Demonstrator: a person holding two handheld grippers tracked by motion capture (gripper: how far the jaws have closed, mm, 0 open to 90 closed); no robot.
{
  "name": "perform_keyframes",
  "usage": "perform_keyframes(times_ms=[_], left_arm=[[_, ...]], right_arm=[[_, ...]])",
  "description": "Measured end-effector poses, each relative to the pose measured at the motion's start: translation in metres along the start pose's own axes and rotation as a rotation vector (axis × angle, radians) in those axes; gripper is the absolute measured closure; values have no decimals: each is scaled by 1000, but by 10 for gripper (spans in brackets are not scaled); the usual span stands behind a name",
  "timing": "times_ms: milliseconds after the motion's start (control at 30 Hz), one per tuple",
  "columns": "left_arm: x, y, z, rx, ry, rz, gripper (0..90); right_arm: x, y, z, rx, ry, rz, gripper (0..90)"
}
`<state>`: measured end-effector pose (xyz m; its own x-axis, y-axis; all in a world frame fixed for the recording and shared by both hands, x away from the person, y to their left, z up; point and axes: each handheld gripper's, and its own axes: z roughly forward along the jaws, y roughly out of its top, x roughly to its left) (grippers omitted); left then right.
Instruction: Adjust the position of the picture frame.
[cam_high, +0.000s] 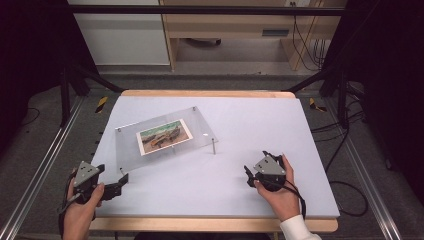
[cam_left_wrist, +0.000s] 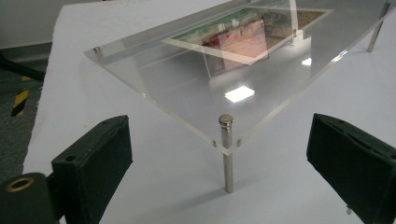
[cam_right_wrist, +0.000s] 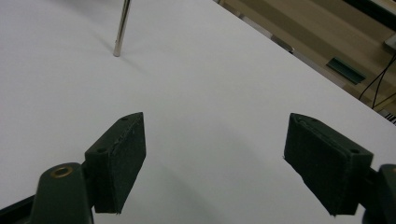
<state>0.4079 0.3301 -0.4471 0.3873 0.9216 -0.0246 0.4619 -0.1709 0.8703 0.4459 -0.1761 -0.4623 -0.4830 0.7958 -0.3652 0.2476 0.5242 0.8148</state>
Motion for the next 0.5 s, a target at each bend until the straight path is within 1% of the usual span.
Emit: perform_keyframes(times_ms=[33, 67, 100, 133, 167, 200, 267, 367, 433, 500], left_arm=[[0, 0, 0, 7, -4, 0, 62], [-1, 0, 1, 32, -16, -5, 61], [-1, 0, 1, 32, -16, -5, 61], [-1, -1, 2, 84, -28, 0, 62], [-1, -1, 2, 84, -28, 0, 61], [-2, -2, 2, 96, -29, 3, 61], [-2, -2, 0, 89, -17, -1, 54], [-2, -4, -3, 80, -21, -3, 42], [-2, -5, -5, 79, -40, -7, 42], [-3, -6, -4, 86, -57, -1, 41]], right_arm=[[0, 0, 1, 0, 5, 3, 213], [1, 0, 2, 2, 9, 5, 214], [1, 0, 2, 2, 9, 5, 214], [2, 0, 3, 6, 25, 21, 214], [2, 0, 3, 9, 29, 27, 214], [2, 0, 3, 11, 33, 31, 215], [3, 0, 3, 5, 43, 44, 229], [5, 0, 3, 9, 57, 52, 238], [6, 0, 4, 9, 65, 59, 239], [6, 1, 4, 4, 71, 63, 239]])
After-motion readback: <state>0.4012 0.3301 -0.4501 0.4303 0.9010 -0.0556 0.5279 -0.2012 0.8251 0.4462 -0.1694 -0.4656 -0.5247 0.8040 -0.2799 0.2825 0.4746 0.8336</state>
